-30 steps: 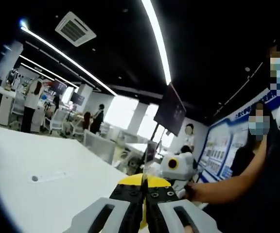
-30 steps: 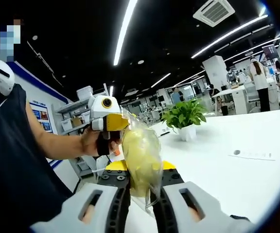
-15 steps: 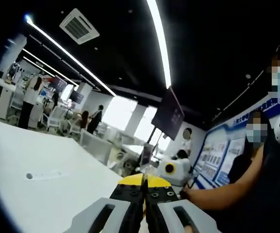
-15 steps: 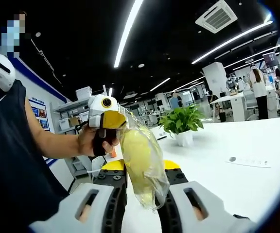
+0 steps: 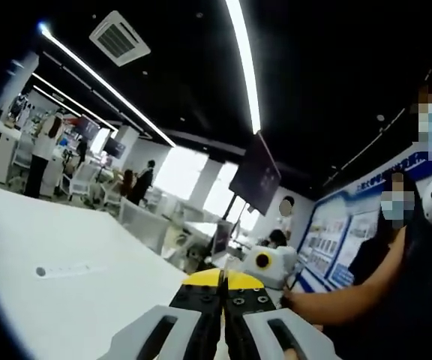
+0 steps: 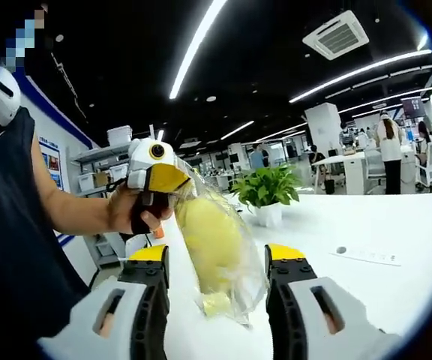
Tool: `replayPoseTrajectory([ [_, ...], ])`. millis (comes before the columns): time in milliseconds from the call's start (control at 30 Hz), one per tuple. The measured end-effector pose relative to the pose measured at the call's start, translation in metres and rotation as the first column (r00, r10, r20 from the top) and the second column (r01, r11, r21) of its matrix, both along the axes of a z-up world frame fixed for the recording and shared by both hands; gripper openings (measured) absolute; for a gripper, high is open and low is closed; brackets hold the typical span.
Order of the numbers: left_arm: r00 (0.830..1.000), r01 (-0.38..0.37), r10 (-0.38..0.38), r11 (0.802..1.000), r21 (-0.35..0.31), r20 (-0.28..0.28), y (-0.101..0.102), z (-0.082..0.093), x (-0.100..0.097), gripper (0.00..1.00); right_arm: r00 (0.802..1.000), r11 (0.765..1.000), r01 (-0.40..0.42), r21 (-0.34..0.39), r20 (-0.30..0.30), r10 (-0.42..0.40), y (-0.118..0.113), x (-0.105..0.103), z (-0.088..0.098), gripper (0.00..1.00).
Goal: Compare the silicone blocks by pressing each to a similar depth, holding the contact briefly, and releasing to observe deformation and rebound differences across the visible hardness samples.
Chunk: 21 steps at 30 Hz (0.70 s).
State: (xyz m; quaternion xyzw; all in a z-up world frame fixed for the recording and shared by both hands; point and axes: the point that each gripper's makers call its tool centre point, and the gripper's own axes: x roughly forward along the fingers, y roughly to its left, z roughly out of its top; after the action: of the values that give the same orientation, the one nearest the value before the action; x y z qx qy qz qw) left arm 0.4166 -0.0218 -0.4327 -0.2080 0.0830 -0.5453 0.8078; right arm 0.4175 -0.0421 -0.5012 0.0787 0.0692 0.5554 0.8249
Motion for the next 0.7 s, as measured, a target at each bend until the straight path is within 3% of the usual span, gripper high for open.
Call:
replayPoseTrajectory([
  [233,1.000,-0.017,0.017,0.999,-0.030,0.001,-0.001,0.006,0.004,0.00,0.989,0.989,0.144,-0.026,0.025,-0.143,-0.027,0.015,0.003,0.97],
  [367,1.000,-0.024,0.024,0.999,-0.028,-0.014,-0.002,0.002,0.006,0.00,0.977,0.978,0.206,-0.037,0.067,-0.203,-0.045,0.021,0.003,0.96],
  [700,0.998,-0.038,0.037,0.999,-0.003,-0.046,-0.002,-0.020,0.010,0.00,0.964,0.963,0.265,-0.051,0.016,-0.265,-0.083,0.014,-0.022,0.97],
])
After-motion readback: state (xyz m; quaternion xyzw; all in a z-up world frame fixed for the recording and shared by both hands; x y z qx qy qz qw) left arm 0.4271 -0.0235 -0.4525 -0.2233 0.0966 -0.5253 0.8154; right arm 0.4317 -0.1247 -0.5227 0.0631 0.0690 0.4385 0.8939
